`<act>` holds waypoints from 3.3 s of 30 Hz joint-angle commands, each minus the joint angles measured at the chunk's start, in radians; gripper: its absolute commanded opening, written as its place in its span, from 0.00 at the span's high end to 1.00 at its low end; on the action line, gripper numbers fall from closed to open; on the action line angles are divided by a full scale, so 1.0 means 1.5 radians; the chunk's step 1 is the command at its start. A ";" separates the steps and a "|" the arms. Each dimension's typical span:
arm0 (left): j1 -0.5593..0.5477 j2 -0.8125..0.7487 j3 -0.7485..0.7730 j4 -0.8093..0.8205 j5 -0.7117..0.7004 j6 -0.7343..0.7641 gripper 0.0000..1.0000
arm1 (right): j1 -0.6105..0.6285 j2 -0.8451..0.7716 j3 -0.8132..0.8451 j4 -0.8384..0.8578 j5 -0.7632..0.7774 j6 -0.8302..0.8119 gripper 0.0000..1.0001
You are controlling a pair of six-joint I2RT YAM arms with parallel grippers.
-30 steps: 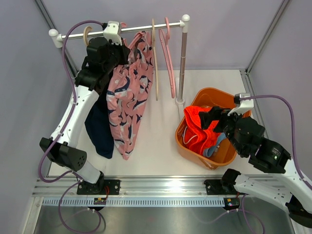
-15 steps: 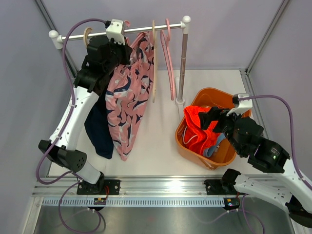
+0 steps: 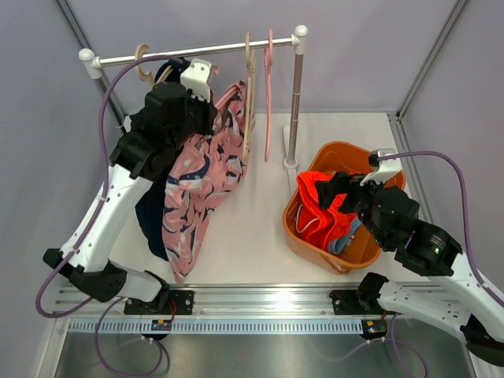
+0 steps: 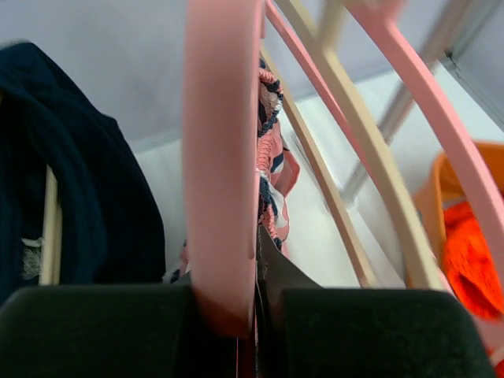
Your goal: Remove the shorts from the hanger
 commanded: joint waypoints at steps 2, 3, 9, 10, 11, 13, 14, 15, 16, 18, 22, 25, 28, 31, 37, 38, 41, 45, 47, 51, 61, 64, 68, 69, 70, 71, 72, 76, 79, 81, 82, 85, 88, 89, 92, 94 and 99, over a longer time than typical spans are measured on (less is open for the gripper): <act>-0.050 -0.094 -0.067 -0.032 -0.052 -0.010 1.00 | -0.004 0.035 0.010 0.029 -0.037 -0.011 0.00; -0.055 -0.114 -0.080 -0.046 -0.053 -0.018 1.00 | -0.004 0.045 0.015 0.029 -0.042 -0.011 0.01; -0.090 -0.179 -0.185 -0.092 -0.057 -0.052 1.00 | -0.004 0.064 0.018 0.039 -0.058 -0.010 0.01; -0.094 -0.187 -0.200 -0.096 -0.054 -0.054 1.00 | -0.003 0.065 0.017 0.041 -0.059 -0.011 0.01; -0.097 -0.194 -0.229 -0.098 -0.047 -0.057 1.00 | -0.004 0.069 0.018 0.043 -0.059 -0.013 0.00; -0.110 -0.209 -0.254 -0.105 -0.017 -0.055 1.00 | -0.003 0.073 0.020 0.046 -0.061 -0.015 0.01; -0.112 -0.213 -0.265 -0.109 -0.005 -0.052 1.00 | -0.003 0.079 0.021 0.046 -0.062 -0.016 0.01; -0.119 -0.214 -0.281 -0.119 0.009 -0.051 1.00 | -0.004 0.081 0.024 0.047 -0.064 -0.017 0.01; -0.123 -0.218 -0.286 -0.125 0.035 -0.047 1.00 | -0.003 0.083 0.025 0.046 -0.066 -0.017 0.01; -0.133 -0.224 -0.296 -0.142 0.056 -0.043 1.00 | -0.004 0.090 0.026 0.047 -0.069 -0.018 0.00; -0.185 -0.254 -0.323 -0.141 0.124 -0.029 1.00 | -0.004 0.091 0.024 0.050 -0.072 -0.020 0.00; -0.216 -0.290 -0.331 -0.125 0.150 -0.027 1.00 | -0.003 0.093 0.025 0.051 -0.078 -0.022 0.00; -0.233 -0.323 -0.335 -0.104 0.162 -0.026 1.00 | -0.003 0.095 0.030 0.052 -0.099 -0.022 0.01; -0.245 -0.333 -0.335 -0.087 0.174 -0.025 1.00 | -0.003 0.097 0.031 0.058 -0.131 -0.021 0.01; -0.259 -0.315 -0.320 -0.059 0.180 -0.021 1.00 | -0.003 0.125 0.044 0.069 -0.219 -0.015 0.01; -0.260 -0.312 -0.318 -0.049 0.180 -0.020 1.00 | -0.004 0.134 0.047 0.074 -0.228 -0.009 0.00; -0.265 -0.296 -0.310 -0.034 0.170 -0.018 1.00 | -0.004 0.144 0.053 0.088 -0.257 0.002 0.01; -0.269 -0.280 -0.293 -0.014 0.168 -0.018 1.00 | -0.004 0.159 0.056 0.095 -0.286 0.009 0.02; -0.271 -0.275 -0.283 -0.007 0.167 -0.018 1.00 | -0.003 0.169 0.054 0.093 -0.286 0.013 0.04; -0.274 -0.266 -0.265 -0.003 0.167 -0.016 1.00 | -0.004 0.179 0.050 0.095 -0.281 0.018 0.05; -0.285 -0.252 -0.238 0.001 0.171 -0.020 1.00 | -0.004 0.211 0.062 0.114 -0.250 0.034 0.08; -0.287 -0.256 -0.237 -0.001 0.170 -0.021 1.00 | -0.003 0.217 0.061 0.130 -0.242 0.043 0.08; -0.288 -0.259 -0.238 -0.003 0.168 -0.022 1.00 | -0.003 0.223 0.057 0.146 -0.237 0.054 0.08; -0.289 -0.260 -0.238 -0.003 0.168 -0.023 1.00 | -0.003 0.227 0.058 0.145 -0.234 0.056 0.08; -0.289 -0.264 -0.237 -0.002 0.168 -0.023 1.00 | -0.004 0.234 0.060 0.140 -0.231 0.058 0.09; -0.290 -0.267 -0.237 -0.003 0.169 -0.024 1.00 | -0.003 0.237 0.062 0.137 -0.228 0.059 0.15; -0.290 -0.269 -0.237 -0.002 0.167 -0.023 1.00 | -0.004 0.239 0.063 0.135 -0.225 0.061 0.19; -0.291 -0.278 -0.237 -0.004 0.153 -0.023 1.00 | -0.004 0.238 0.066 0.120 -0.209 0.065 0.46; -0.291 -0.280 -0.238 -0.012 0.135 -0.022 1.00 | -0.003 0.228 0.070 0.108 -0.193 0.061 0.80; -0.291 -0.277 -0.237 -0.020 0.128 -0.020 1.00 | -0.003 0.221 0.075 0.098 -0.172 0.058 0.96; -0.291 -0.278 -0.238 -0.026 0.128 -0.020 1.00 | -0.004 0.214 0.079 0.085 -0.163 0.057 0.99; -0.291 -0.282 -0.245 -0.043 0.131 -0.018 1.00 | -0.003 0.209 0.100 0.038 -0.101 0.050 1.00; -0.291 -0.294 -0.256 -0.058 0.139 -0.014 1.00 | -0.005 0.212 0.125 -0.001 -0.036 0.037 1.00; -0.291 -0.297 -0.261 -0.061 0.144 -0.012 1.00 | -0.009 0.211 0.127 -0.007 -0.017 0.034 1.00; -0.292 -0.317 -0.275 -0.070 0.156 -0.008 1.00 | -0.030 0.207 0.130 -0.014 -0.006 0.027 1.00; -0.293 -0.336 -0.283 -0.074 0.160 -0.007 1.00 | -0.045 0.211 0.131 -0.021 -0.001 0.023 1.00; -0.293 -0.362 -0.284 -0.096 0.224 0.006 1.00 | -0.088 0.230 0.136 -0.027 0.004 0.015 1.00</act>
